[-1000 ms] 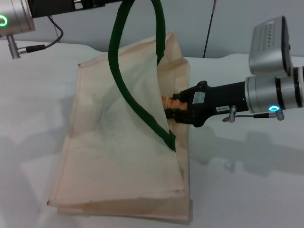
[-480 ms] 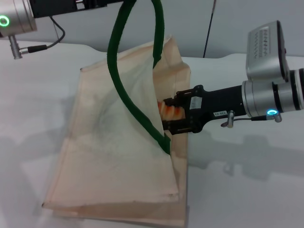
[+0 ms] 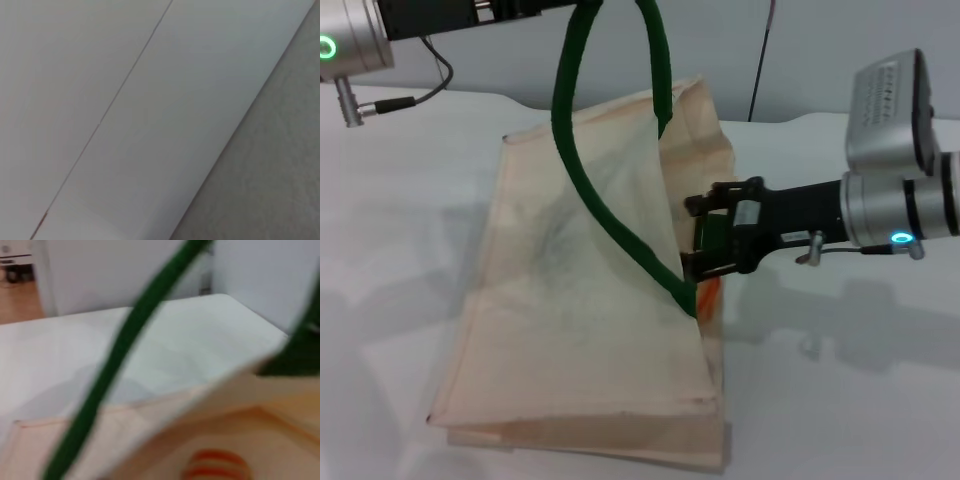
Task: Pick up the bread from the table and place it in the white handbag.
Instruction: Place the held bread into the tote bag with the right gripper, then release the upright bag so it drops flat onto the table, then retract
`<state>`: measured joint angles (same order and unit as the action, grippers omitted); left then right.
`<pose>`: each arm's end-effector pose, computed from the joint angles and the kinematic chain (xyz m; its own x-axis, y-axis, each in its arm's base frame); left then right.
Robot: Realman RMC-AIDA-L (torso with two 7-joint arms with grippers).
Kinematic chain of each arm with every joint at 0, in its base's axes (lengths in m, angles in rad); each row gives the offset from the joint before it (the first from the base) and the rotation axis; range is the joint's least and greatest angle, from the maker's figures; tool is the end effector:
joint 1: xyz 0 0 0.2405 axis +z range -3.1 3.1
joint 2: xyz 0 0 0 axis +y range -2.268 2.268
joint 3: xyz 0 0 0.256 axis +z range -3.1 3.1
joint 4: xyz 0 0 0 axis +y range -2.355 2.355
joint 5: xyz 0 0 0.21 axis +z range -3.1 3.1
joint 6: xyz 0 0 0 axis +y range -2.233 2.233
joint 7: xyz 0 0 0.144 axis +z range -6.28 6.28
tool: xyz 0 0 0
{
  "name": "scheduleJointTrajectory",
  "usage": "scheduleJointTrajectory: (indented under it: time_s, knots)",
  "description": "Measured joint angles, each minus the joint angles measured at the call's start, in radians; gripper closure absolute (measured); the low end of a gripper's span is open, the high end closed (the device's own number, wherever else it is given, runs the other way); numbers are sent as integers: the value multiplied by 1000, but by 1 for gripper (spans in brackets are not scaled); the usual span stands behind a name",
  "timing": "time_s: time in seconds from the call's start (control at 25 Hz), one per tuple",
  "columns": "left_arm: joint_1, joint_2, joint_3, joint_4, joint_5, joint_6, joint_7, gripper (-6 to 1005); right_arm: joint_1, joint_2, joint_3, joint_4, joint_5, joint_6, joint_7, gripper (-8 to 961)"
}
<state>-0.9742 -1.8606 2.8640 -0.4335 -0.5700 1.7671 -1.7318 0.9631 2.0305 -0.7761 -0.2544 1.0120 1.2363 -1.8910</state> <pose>-0.1843 0.4172 0.0969 0.4747 0.4961 0.7270 0.6216 -0.7737 0.1222 0.1816 0.3991 -0.0672 0.9515 -0.1691 -0.2569 -0.2088 -0.9684 -0.1361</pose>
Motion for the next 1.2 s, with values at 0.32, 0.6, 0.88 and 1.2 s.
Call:
scheduleJointTrajectory:
  time_s: [0.32, 0.6, 0.88, 1.2]
  knots:
    - [11, 0, 0, -3, -2, -1, 2, 866, -143, -7, 105, -101, 0, -90, 22, 63]
    - [13, 0, -2, -4, -3, -4, 1, 865, -213, -10, 355, -165, 0, -102, 1, 63]
    - [13, -1, -2, -3, 5, -28, -2, 798, -234, -10, 567, -152, 0, -98, -58, 63]
    - [14, -5, -2, -4, 12, -55, 2, 692, -235, -9, 581, -143, 0, -102, -63, 63]
